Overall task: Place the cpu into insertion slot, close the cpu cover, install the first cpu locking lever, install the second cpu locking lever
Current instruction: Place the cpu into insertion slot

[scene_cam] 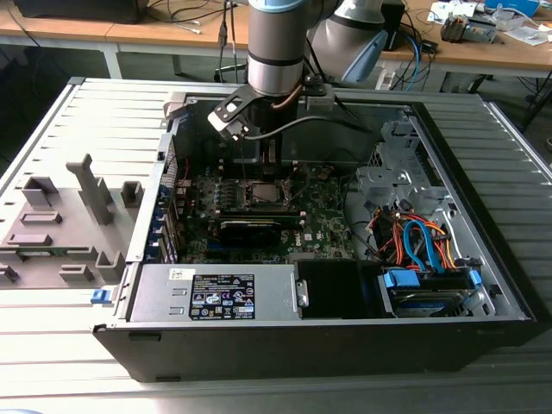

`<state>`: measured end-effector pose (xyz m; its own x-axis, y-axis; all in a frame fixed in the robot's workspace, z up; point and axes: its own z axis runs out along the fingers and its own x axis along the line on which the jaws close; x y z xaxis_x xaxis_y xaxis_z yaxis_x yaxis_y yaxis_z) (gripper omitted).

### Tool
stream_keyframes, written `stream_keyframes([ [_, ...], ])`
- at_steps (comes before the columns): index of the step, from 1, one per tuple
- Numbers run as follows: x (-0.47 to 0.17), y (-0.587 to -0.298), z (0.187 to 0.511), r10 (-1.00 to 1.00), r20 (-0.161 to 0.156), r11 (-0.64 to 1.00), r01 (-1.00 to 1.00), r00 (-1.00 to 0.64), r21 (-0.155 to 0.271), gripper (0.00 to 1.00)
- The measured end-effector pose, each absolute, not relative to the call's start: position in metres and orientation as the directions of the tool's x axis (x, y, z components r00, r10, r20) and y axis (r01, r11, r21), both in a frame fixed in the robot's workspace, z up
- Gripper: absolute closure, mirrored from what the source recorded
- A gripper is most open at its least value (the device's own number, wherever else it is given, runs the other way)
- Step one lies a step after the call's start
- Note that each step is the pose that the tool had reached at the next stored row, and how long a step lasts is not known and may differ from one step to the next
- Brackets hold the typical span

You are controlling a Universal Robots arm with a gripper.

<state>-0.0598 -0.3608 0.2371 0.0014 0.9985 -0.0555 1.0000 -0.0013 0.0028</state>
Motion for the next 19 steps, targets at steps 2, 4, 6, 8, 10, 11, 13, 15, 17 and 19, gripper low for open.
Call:
stream_keyframes([
  [2,-0.06,-0.361,0.239,0.998,-0.055,-0.001,1.0,0.001,0.003,0.89],
  [4,-0.06,-0.361,0.24,0.999,-0.055,-0.001,1.0,0.001,0.003,0.89],
  [6,-0.06,-0.361,0.241,0.999,-0.054,-0.001,1.0,0.001,0.003,0.89],
  [8,-0.06,-0.361,0.242,0.999,-0.054,-0.001,1.0,0.001,0.002,0.89],
  [10,-0.06,-0.361,0.243,0.999,-0.054,-0.001,1.0,0.001,0.003,0.89],
  [11,-0.06,-0.361,0.243,0.999,-0.054,-0.001,1.0,0.001,0.003,0.89],
  [13,-0.06,-0.361,0.246,0.999,-0.054,-0.001,1.0,0.001,0.002,0.89],
  [15,-0.06,-0.361,0.249,0.999,-0.054,-0.001,1.0,0.001,0.002,0.89],
  [17,-0.06,-0.361,0.251,0.999,-0.054,-0.001,1.0,0.001,0.002,0.89],
  [19,-0.06,-0.361,0.253,0.999,-0.054,-0.001,1.0,0.001,0.002,0.89],
])
